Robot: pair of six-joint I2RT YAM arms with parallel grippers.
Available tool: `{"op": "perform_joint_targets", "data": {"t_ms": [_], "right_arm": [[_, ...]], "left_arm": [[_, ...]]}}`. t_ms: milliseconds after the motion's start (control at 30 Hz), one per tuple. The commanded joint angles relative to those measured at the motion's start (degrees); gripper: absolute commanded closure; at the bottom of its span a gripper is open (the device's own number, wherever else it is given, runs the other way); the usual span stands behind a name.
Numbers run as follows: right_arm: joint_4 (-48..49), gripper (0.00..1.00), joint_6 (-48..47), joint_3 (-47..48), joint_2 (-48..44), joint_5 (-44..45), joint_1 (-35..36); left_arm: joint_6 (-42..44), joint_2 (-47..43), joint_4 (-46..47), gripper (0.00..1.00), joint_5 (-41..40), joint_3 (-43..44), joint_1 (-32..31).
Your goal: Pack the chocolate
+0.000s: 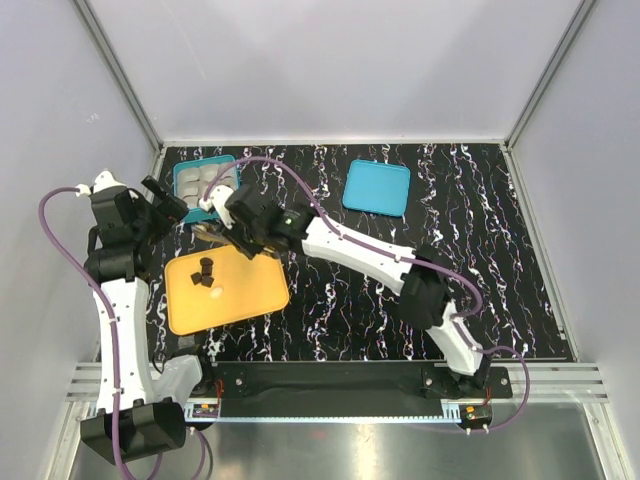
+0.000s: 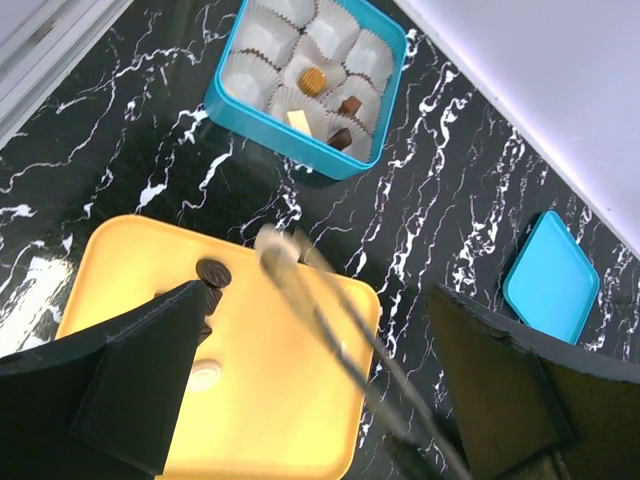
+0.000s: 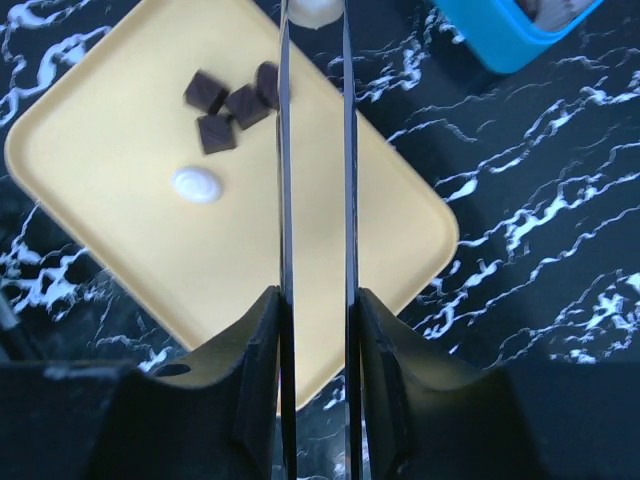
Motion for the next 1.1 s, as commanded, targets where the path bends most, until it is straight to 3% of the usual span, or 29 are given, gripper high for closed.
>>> {"op": "perform_joint_targets", "data": {"t_ms": [0,200,533,767,1067], "right_arm": [[0.2,0.65,-1.4,9.5,5.2,1.6,-2.9],[3.3,0.64,-3.8,20.5,14.1,2.0,-5.9],[23.7,0.64,-8.1,21.5,20.7,1.2,-7.7],[28.4,0.64,-10.3,27.8,27.3,1.3,-8.0],[34.5,0.64,-10.8,27.9,31.0,-0.2,-9.5]], "left_arm": [[0.4,-0.3,-1.1,0.01,-2.3,1.0,0.2],[-0.2,0.5,-1.6,0.01,-5.5,0.6,0.4],[-2.4,2.7,2.0,0.01,-5.6,1.3,0.7],[-2.2,8.2,3.5,0.01,-8.1,3.1,1.4],[-2.3,13.4,7.6,0.01,-7.2,3.2,3.2]]}}
